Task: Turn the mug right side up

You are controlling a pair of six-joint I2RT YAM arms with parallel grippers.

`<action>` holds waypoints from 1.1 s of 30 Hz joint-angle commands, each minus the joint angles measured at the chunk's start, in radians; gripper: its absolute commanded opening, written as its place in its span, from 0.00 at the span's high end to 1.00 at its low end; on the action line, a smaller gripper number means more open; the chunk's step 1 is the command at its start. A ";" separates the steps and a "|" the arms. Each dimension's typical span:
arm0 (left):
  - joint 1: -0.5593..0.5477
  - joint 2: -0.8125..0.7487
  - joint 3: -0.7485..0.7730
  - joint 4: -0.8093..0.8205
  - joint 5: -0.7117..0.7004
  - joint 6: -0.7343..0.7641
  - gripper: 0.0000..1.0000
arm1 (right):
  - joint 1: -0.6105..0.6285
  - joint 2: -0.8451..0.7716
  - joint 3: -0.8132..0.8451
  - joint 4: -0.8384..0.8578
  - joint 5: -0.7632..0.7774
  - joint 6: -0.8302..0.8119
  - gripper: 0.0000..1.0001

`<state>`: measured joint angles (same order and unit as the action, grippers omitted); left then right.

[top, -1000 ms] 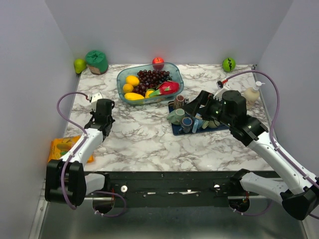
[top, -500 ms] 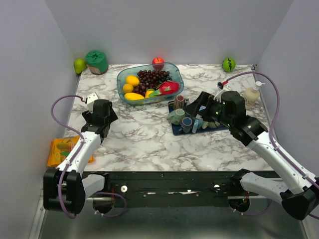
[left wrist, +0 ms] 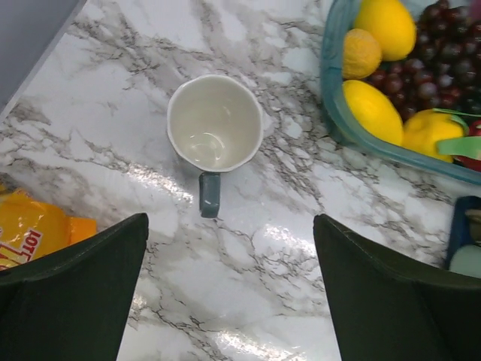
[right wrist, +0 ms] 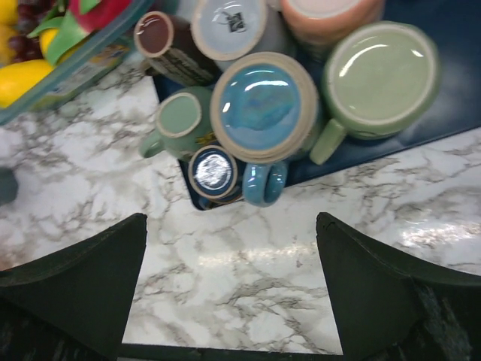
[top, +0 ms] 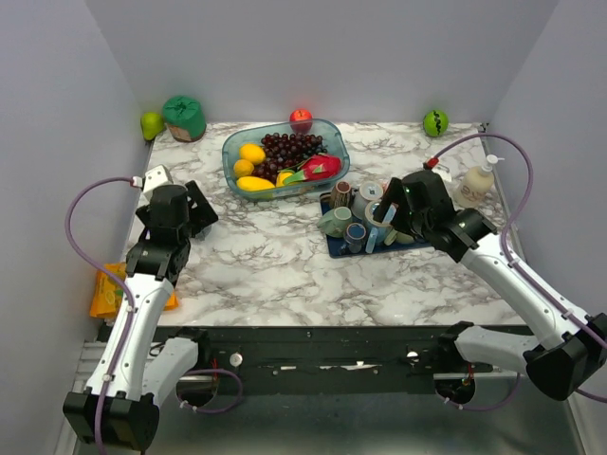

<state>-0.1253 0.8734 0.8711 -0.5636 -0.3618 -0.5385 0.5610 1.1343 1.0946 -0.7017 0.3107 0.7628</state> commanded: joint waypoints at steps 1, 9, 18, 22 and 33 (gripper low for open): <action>0.006 -0.021 0.081 -0.030 0.277 0.064 0.01 | -0.010 0.028 -0.019 -0.081 0.179 0.040 0.06; 0.004 -0.004 0.092 0.063 0.658 0.083 0.01 | -0.033 0.145 -0.149 0.008 0.217 0.029 0.19; 0.003 0.001 0.066 0.106 0.762 0.078 0.01 | -0.101 0.154 -0.269 0.232 0.173 0.020 0.20; 0.003 0.012 0.068 0.110 0.762 0.080 0.01 | -0.122 0.183 -0.309 0.335 0.172 -0.008 0.18; 0.003 0.016 0.051 0.125 0.767 0.069 0.01 | -0.161 0.269 -0.332 0.467 0.172 -0.105 0.16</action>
<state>-0.1257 0.8902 0.9424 -0.4637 0.3717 -0.4744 0.4118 1.3819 0.7666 -0.3149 0.4644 0.6926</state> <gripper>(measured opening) 0.988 0.834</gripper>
